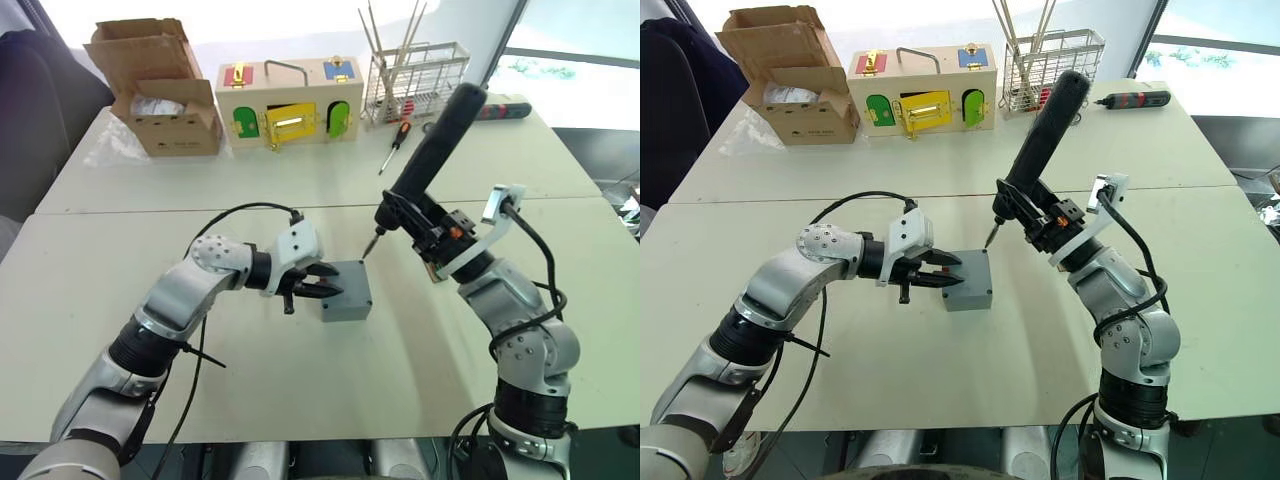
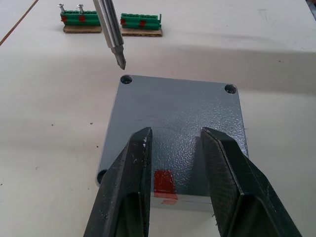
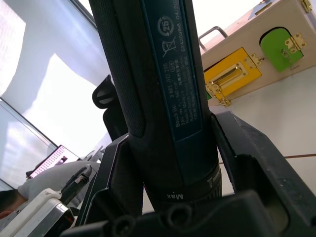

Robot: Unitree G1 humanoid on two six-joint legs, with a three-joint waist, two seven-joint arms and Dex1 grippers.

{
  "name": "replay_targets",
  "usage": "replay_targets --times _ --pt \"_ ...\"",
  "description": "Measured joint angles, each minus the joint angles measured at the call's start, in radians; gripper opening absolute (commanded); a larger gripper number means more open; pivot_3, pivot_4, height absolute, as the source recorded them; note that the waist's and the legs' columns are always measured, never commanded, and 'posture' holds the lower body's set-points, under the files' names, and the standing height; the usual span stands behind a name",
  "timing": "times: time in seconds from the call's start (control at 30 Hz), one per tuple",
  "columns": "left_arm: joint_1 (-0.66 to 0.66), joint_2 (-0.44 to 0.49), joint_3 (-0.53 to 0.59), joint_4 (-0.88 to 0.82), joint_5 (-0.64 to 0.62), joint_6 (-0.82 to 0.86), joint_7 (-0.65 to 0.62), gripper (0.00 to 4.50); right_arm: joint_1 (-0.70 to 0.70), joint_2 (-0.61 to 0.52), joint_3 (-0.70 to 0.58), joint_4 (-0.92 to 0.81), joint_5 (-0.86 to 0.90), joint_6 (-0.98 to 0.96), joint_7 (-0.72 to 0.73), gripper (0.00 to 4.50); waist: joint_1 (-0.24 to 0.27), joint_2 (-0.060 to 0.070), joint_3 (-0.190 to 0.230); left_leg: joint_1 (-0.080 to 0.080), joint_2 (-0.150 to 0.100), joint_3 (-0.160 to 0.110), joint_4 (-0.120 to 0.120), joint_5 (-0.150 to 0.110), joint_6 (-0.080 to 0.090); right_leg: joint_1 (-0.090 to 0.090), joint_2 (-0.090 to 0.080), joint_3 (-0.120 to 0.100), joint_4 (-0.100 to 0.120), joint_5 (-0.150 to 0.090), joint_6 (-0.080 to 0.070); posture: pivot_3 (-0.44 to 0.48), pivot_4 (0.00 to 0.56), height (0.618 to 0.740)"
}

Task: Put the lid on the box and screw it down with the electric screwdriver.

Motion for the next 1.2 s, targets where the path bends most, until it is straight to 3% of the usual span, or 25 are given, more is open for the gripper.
replay_targets --times 0.3,1.2 --pt "-0.001 -0.002 -0.003 0.0 0.011 -0.002 -0.002 1.53 0.032 -0.025 0.07 0.003 -0.043 -0.075 -0.002 1.86 0.001 0.0 0.0 0.0 0.0 0.0 0.0 0.0 0.0 0.001 0.0 0.0 0.0 0.0 0.0 0.0 0.15 0.73" --pt "-0.002 -0.003 -0.018 -0.008 0.013 0.001 -0.002 1.53 0.05 -0.069 0.082 0.04 -0.017 -0.139 0.004 1.86 0.003 -0.001 -0.001 0.004 0.0 0.0 0.0 0.0 0.001 0.005 0.0 0.0 0.0 0.0 0.0 0.0 0.15 0.73"
